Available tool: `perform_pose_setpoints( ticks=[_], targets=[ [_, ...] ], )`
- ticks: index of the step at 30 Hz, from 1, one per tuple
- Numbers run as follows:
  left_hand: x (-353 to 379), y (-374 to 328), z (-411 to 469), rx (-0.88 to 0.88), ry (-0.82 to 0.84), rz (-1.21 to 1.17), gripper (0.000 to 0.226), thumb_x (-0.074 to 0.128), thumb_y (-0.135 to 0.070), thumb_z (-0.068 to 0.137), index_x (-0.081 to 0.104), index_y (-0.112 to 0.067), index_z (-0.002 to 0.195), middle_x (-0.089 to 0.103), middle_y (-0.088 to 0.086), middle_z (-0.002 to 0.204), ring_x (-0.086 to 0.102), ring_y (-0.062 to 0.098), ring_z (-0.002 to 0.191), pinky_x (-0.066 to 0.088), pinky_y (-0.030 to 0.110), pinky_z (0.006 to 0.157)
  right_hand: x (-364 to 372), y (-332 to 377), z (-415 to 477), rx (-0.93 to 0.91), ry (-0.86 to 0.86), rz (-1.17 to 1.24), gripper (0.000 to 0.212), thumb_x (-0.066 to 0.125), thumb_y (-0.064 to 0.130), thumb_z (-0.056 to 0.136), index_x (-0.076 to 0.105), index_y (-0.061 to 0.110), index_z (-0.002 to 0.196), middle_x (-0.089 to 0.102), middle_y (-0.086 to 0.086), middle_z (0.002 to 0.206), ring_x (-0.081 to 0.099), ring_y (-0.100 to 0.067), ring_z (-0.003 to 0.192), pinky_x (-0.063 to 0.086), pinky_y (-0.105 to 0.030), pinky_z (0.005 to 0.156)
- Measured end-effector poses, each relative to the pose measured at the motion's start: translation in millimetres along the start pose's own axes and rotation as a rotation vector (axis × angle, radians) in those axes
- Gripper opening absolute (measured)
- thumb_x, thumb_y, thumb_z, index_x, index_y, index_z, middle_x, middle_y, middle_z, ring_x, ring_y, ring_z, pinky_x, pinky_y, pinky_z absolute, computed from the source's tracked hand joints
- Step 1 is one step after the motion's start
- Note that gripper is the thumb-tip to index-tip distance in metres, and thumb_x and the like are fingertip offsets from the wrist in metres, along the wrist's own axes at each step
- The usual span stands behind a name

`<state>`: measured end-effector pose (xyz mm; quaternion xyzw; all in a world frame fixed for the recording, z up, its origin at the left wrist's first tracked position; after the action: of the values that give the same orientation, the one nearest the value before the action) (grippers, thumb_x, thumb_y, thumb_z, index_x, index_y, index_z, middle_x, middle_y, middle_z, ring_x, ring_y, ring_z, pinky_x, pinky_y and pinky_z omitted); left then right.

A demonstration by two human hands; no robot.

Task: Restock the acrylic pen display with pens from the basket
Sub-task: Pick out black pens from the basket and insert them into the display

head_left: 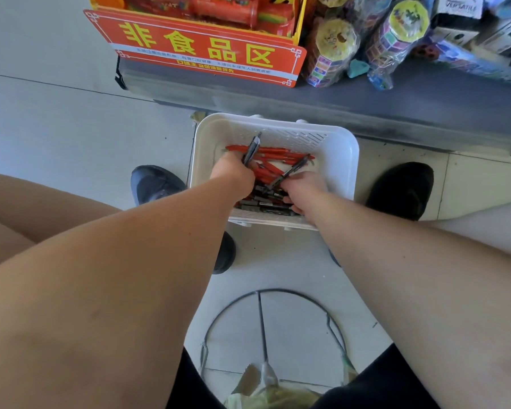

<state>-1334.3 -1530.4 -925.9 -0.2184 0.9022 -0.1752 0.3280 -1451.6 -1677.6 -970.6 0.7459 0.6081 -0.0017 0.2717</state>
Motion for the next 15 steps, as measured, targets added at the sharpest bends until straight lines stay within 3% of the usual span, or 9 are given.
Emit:
perform_pose_setpoints(
  ticks=[4, 7, 11, 15],
  targets=[
    [6, 0, 12, -0.041, 0.018, 0.007, 0.015, 0.048, -0.017, 0.101, 0.058, -0.015, 0.112, 0.057, 0.001, 0.084, 0.055, 0.016, 0.073, 0.046, 0.031, 0.068, 0, -12, 8, 0.144, -0.032, 0.237, 0.012, 0.064, 0.029, 0.092, 0.057, 0.021, 0.097, 0.072, -0.003, 0.091, 0.068, -0.018, 0.078, 0.049, -0.027, 0.06],
    [17, -3, 17, -0.044, 0.081, 0.066, 0.017, 0.048, -0.015, 0.101, 0.059, -0.016, 0.115, 0.057, 0.003, 0.086, 0.054, 0.015, 0.07, 0.042, 0.025, 0.059, -1, -13, 11, 0.235, -0.036, 0.35, 0.01, 0.061, 0.028, 0.096, 0.062, 0.019, 0.092, 0.073, 0.001, 0.09, 0.067, -0.014, 0.075, 0.045, -0.025, 0.057],
    [25, -4, 22, -0.07, 0.116, 0.119, 0.017, 0.048, -0.01, 0.099, 0.06, -0.015, 0.11, 0.058, 0.005, 0.087, 0.055, 0.018, 0.072, 0.043, 0.027, 0.058, 5, -6, 15, 0.274, -0.004, 0.333, 0.013, 0.062, 0.031, 0.096, 0.063, 0.018, 0.098, 0.07, 0.003, 0.084, 0.064, -0.013, 0.073, 0.043, -0.027, 0.057],
    [26, -3, 27, -0.086, 0.139, 0.143, 0.02, 0.05, -0.014, 0.099, 0.062, -0.017, 0.115, 0.06, 0.006, 0.087, 0.056, 0.02, 0.073, 0.044, 0.028, 0.058, 19, 1, 17, 0.281, 0.014, 0.277, 0.012, 0.061, 0.029, 0.096, 0.061, 0.019, 0.09, 0.067, 0.003, 0.082, 0.06, -0.013, 0.071, 0.042, -0.028, 0.057]
  ],
)
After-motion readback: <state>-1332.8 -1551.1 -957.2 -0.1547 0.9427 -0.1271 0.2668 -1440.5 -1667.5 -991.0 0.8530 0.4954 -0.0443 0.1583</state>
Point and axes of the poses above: each hand's wrist, its own z-axis towards the middle knuckle, its own x-axis out of the palm, y = z × x, the point moved 10 cm from there along z, towards the middle knuckle
